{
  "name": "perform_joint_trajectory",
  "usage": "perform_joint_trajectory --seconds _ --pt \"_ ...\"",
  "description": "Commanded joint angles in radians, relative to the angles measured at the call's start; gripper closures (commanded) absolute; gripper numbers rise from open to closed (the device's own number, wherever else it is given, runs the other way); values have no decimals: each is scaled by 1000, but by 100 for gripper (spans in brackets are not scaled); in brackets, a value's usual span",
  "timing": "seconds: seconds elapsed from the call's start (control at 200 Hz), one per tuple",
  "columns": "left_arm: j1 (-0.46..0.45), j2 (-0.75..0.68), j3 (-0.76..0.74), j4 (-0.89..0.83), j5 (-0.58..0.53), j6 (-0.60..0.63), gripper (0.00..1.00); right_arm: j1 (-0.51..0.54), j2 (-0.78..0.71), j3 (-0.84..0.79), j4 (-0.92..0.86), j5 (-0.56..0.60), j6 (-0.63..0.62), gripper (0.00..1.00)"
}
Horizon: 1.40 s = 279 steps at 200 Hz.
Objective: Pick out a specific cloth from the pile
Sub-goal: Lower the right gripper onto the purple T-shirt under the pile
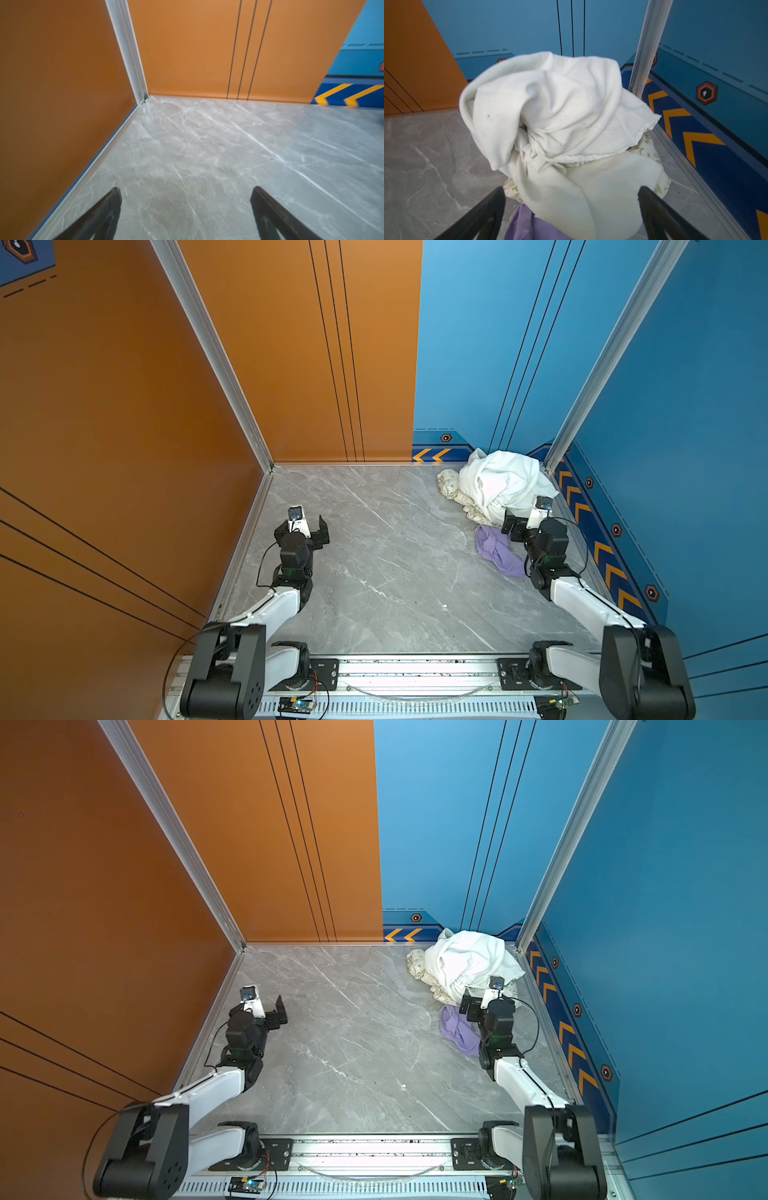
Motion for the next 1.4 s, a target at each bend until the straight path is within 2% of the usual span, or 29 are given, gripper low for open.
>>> perform_joint_trajectory --seconds 0.0,0.145,0.415,0.651,0.981,1.251,1.301,1.391 --pt "-14 -132 50 -247 181 39 2 7 -90 71 -319 22 81 0" --pt "-51 -248 61 -352 288 79 2 52 -105 181 -535 19 93 2" --pt "-201 -274 68 -395 246 175 2 155 3 250 -723 55 94 9" --pt "-238 -298 69 -408 200 218 2 187 162 266 -710 36 159 23" --pt "-239 -323 70 -426 121 234 2 189 352 332 -691 29 216 34" --pt "-239 -349 64 -430 92 236 2 187 426 338 -693 18 246 44" --pt "-238 -353 62 -431 89 237 2 179 433 342 -695 2 250 50" --pt "-239 -355 62 -432 86 237 2 173 439 342 -692 -10 256 54"
